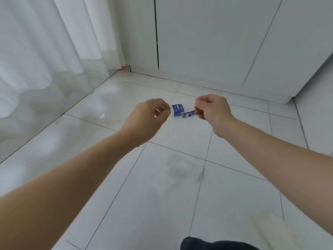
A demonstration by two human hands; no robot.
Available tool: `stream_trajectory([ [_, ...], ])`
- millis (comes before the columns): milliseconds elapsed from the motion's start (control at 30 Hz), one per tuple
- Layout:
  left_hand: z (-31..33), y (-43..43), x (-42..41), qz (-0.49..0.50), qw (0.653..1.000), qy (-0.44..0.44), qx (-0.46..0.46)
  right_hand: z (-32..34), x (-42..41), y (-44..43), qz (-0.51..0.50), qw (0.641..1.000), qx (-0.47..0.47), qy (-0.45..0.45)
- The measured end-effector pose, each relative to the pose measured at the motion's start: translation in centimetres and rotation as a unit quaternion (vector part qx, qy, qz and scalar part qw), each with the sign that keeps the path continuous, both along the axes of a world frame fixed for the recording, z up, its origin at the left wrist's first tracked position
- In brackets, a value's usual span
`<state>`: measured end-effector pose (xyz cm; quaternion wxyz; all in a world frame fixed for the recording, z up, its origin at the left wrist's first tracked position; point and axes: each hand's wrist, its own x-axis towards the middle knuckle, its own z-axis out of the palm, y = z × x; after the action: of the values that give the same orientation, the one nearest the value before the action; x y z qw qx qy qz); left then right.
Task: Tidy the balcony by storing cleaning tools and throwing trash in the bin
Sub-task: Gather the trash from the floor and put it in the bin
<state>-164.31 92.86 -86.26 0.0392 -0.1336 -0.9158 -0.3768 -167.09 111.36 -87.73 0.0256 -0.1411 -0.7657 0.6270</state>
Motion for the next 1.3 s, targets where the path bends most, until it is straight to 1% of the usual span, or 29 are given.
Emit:
stream_trajectory([
  [200,-3.3,8.4,-1.3,-0.047,0.998,-0.047,-0.018,-4.7,0.9,9.1,-0.041,0.997,-0.001,-0.06],
  [300,-5.2,11.0,-1.5,-0.06,0.994,-0.074,-0.046,-7.3,2.1,12.7,-0.002,0.993,0.039,-0.107],
  [367,-6.5,13.0,-1.4,-0.069,0.99,-0.102,-0.063,-9.7,3.1,15.3,0.052,0.982,0.104,-0.149],
  [433,-7.6,14.5,-1.2,-0.077,0.987,-0.123,-0.076,-12.3,4.3,17.7,0.127,0.953,0.185,-0.203],
  [500,-8.6,15.8,-1.0,-0.092,0.982,-0.136,-0.089,-14.6,5.7,19.7,0.204,0.908,0.251,-0.268],
  [567,-9.5,17.4,-0.9,-0.107,0.978,-0.15,-0.1,-16.9,7.3,21.6,0.264,0.859,0.29,-0.33],
  [633,-10.0,18.2,-0.7,-0.112,0.976,-0.158,-0.102,-18.8,8.8,22.6,0.297,0.818,0.312,-0.382],
  [700,-10.6,19.1,-0.4,-0.117,0.974,-0.165,-0.102,-20.5,10.3,23.4,0.303,0.794,0.334,-0.408],
  [900,-11.6,20.6,0.3,-0.136,0.966,-0.182,-0.121,-23.3,13.1,23.4,0.31,0.75,0.392,-0.433],
  [967,-11.8,20.9,0.4,-0.142,0.965,-0.181,-0.124,-23.9,13.5,23.1,0.314,0.735,0.426,-0.423],
  [1067,-12.3,21.1,0.4,-0.152,0.963,-0.18,-0.127,-24.8,14.3,23.1,0.335,0.702,0.491,-0.392],
  [1167,-12.9,21.3,0.6,-0.162,0.961,-0.182,-0.131,-25.7,15.1,23.8,0.324,0.702,0.531,-0.347],
  [1300,-13.4,21.4,0.6,-0.174,0.959,-0.182,-0.13,-25.9,15.3,24.6,0.324,0.69,0.563,-0.318],
])
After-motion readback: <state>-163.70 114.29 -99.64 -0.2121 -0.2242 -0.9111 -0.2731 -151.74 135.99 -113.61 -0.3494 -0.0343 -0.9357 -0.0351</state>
